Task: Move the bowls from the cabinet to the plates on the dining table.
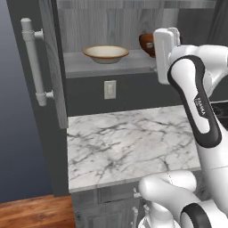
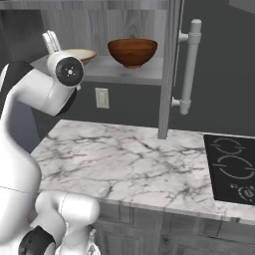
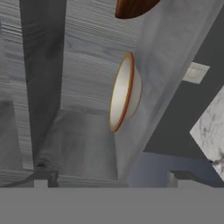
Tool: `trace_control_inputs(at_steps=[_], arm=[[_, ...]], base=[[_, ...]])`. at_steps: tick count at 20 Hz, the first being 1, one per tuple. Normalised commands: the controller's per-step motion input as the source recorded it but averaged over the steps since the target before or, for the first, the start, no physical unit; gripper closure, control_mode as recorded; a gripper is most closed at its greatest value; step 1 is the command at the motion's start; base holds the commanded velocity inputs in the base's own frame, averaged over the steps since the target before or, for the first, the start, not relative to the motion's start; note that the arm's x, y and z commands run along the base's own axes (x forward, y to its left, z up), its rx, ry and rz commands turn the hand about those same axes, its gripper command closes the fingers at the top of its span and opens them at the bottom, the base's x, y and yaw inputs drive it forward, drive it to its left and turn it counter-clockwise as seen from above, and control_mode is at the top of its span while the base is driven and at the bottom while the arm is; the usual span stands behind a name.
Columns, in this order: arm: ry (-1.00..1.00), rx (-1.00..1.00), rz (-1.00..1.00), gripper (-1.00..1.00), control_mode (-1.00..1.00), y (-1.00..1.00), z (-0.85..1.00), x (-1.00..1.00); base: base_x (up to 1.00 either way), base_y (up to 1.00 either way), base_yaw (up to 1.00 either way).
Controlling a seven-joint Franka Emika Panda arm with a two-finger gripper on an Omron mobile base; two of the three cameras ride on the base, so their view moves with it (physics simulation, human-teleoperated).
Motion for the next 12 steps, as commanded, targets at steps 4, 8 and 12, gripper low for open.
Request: trace_control_inputs(at_steps=[4, 8, 12], arm=[[0.02, -0.02, 0.0, -1.0, -1.0, 0.08, 0.0, 0.24], [0.05, -0.02, -0.01, -1.0, -1.0, 0.08, 0.0, 0.29], [0.08, 0.0, 0.0, -1.0, -1.0, 0.05, 0.0, 0.28]], base=[[0.0, 0.0, 0.0], [0.0, 0.0, 0.0], [0.0, 0.0, 0.0]])
